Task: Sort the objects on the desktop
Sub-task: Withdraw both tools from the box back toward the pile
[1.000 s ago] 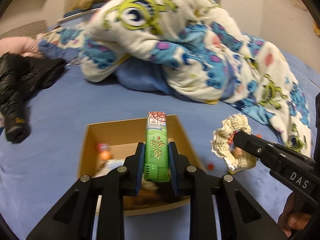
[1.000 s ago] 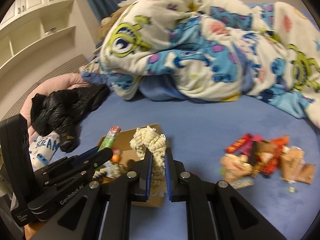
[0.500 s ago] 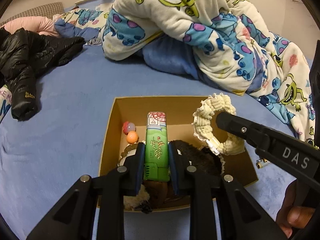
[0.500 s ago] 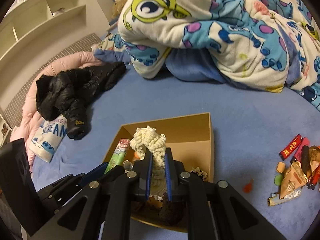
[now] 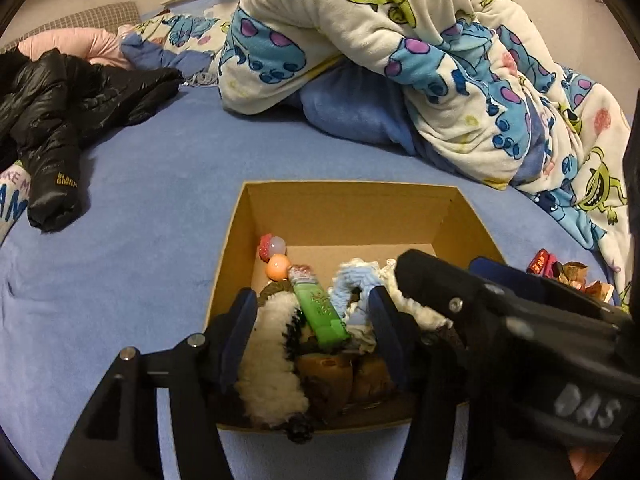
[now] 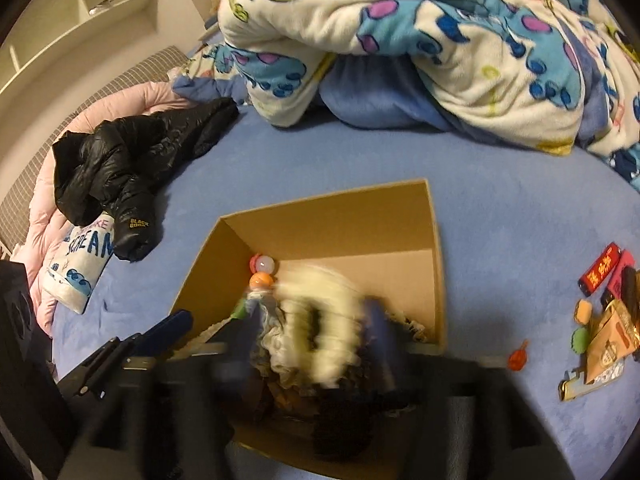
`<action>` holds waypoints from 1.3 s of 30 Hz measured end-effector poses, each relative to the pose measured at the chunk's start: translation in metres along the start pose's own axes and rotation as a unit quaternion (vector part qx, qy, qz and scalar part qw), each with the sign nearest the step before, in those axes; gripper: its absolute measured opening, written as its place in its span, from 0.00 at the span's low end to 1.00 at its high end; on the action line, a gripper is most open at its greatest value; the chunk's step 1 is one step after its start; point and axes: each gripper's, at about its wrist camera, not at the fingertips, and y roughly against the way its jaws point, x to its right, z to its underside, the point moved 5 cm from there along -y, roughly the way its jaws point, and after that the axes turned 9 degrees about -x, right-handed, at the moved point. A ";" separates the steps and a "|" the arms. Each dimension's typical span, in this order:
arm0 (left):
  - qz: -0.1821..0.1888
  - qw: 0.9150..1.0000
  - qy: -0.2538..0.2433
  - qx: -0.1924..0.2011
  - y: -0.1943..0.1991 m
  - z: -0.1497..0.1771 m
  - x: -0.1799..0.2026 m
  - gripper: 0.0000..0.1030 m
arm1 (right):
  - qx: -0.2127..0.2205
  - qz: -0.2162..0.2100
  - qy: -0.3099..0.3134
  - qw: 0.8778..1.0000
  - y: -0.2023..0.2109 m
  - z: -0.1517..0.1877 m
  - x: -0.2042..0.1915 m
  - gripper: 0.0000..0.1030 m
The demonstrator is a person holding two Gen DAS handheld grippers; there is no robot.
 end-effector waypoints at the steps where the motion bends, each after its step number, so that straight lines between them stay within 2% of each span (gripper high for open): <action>1: -0.001 1.000 -0.002 0.004 0.002 -0.001 0.001 0.58 | 0.005 -0.001 0.004 1.000 0.002 0.000 -0.002 0.78; 5: 0.012 1.000 -0.012 0.025 0.012 -0.006 0.007 0.59 | 0.019 0.000 0.000 1.000 0.009 -0.001 -0.005 0.78; 8: 0.024 0.999 -0.025 0.042 0.020 -0.011 0.017 0.66 | 0.042 -0.004 -0.022 0.999 0.024 -0.001 0.006 0.78; 13: 0.071 0.995 -0.043 0.056 0.029 -0.016 0.048 0.73 | 0.090 -0.004 -0.050 0.995 0.060 0.001 0.029 0.78; 16: 0.108 0.991 -0.050 0.059 0.031 -0.017 0.073 0.73 | 0.105 0.002 -0.065 0.992 0.079 0.006 0.048 0.78; 18: 0.118 0.989 -0.067 0.061 0.032 -0.015 0.090 0.73 | 0.106 0.010 -0.072 0.992 0.091 0.011 0.061 0.78; 22: 0.125 0.984 -0.115 0.062 0.034 -0.010 0.129 0.77 | 0.126 0.037 -0.089 0.987 0.122 0.027 0.098 0.78; 25: 0.155 0.978 -0.124 0.065 0.035 -0.006 0.155 0.85 | 0.146 0.054 -0.092 0.984 0.145 0.047 0.127 0.78; 29: 0.184 0.971 -0.132 0.077 0.036 0.001 0.182 0.89 | 0.154 0.080 -0.116 0.978 0.170 0.082 0.169 0.78; 31: 0.198 0.968 -0.134 0.083 0.037 0.005 0.193 0.99 | 0.160 0.104 -0.124 0.974 0.183 0.097 0.187 0.78; 32: 0.203 0.966 -0.138 0.081 0.035 0.008 0.200 1.00 | 0.160 0.116 -0.125 0.972 0.189 0.103 0.195 0.78; 33: 0.200 0.966 -0.143 0.078 0.033 0.010 0.206 1.00 | 0.156 0.134 -0.127 0.970 0.194 0.109 0.205 0.78; 36: 0.149 0.973 -0.166 0.060 0.022 0.017 0.223 1.00 | 0.142 0.186 -0.145 0.961 0.204 0.120 0.231 0.79; 39: 0.115 0.973 -0.191 0.056 0.016 0.025 0.235 1.00 | 0.135 0.213 -0.166 0.953 0.210 0.129 0.252 0.80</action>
